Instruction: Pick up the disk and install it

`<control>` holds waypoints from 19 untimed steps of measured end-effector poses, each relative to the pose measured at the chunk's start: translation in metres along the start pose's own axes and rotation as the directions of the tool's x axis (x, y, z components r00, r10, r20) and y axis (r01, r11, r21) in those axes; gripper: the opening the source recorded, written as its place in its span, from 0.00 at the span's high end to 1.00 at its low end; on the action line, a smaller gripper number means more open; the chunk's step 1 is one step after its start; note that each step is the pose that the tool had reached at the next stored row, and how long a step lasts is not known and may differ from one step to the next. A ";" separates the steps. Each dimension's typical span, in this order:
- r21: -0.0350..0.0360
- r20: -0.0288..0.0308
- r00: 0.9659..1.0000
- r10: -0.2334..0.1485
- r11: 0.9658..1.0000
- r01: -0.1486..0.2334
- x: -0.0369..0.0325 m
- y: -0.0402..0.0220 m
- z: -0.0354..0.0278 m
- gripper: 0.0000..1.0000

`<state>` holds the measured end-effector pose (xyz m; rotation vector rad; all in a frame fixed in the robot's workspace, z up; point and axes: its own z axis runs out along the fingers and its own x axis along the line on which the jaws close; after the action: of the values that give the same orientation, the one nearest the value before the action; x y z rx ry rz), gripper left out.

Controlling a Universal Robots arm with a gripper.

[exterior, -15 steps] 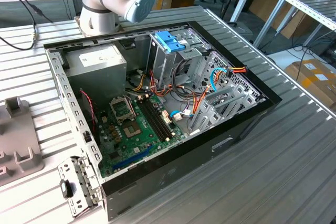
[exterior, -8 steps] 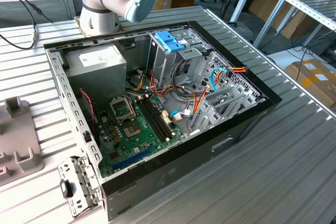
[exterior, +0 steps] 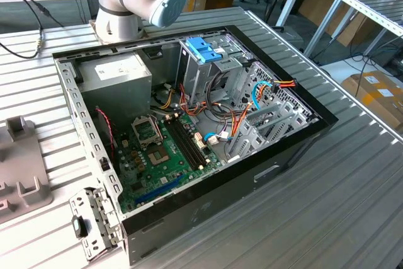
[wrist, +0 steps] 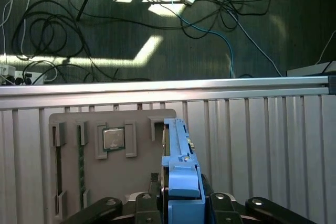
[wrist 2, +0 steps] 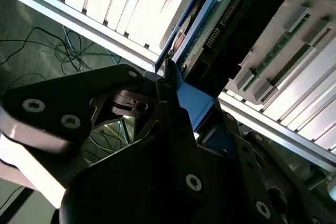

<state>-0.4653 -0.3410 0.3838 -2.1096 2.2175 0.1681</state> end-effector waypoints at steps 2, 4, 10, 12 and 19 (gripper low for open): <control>0.000 0.001 1.000 0.000 1.000 0.000 -0.0004 0.0000 -0.0026 0.63; 0.000 0.002 1.000 0.000 1.000 0.000 -0.0007 0.0000 -0.0051 0.63; 0.000 0.004 1.000 0.000 1.000 0.000 -0.0016 0.0000 -0.0118 0.63; 0.000 0.005 1.000 0.000 1.000 0.000 -0.0020 0.0001 -0.0145 0.63; 0.000 0.007 1.000 0.000 1.000 0.000 -0.0035 0.0000 -0.0262 0.63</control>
<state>-0.4646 -0.3409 0.4101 -2.1058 2.2134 0.1762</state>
